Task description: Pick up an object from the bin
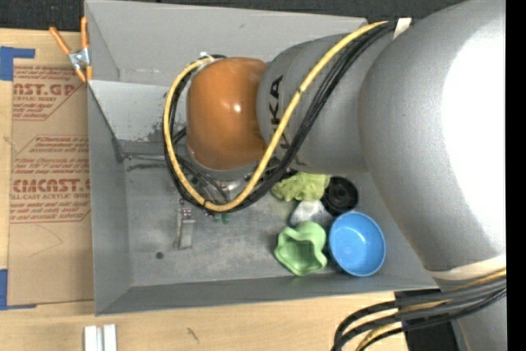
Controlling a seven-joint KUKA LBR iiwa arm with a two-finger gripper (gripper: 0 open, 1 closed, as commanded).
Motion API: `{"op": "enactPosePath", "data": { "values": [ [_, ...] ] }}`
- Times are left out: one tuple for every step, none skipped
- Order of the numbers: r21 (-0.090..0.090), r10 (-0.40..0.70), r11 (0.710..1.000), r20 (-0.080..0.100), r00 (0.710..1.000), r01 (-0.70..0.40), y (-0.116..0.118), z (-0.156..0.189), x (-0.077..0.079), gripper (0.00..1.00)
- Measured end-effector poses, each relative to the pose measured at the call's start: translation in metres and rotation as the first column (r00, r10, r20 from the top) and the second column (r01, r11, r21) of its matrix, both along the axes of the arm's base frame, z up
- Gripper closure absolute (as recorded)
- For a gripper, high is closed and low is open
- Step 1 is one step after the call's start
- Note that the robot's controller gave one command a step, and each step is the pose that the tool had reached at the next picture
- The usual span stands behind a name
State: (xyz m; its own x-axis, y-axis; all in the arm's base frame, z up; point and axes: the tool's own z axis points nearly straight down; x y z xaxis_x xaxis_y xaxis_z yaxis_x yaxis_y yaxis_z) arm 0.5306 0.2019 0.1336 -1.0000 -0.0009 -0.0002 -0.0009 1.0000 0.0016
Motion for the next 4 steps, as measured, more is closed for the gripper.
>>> {"op": "enactPosePath", "data": {
  "values": [
    [0.000, 0.088, 0.996, 0.006, 0.996, -0.088, -0.041, -0.053, 0.051, 0.00],
    [0.000, 0.051, 0.999, -0.002, 0.999, -0.051, -0.055, -0.033, 0.060, 0.00],
    [0.000, -0.090, 0.996, 0.001, 0.996, 0.090, -0.141, -0.033, 0.060, 0.00],
    [-0.001, 0.224, 0.975, 0.003, 0.975, -0.224, -0.123, -0.062, 0.062, 0.00]
  ]
}}
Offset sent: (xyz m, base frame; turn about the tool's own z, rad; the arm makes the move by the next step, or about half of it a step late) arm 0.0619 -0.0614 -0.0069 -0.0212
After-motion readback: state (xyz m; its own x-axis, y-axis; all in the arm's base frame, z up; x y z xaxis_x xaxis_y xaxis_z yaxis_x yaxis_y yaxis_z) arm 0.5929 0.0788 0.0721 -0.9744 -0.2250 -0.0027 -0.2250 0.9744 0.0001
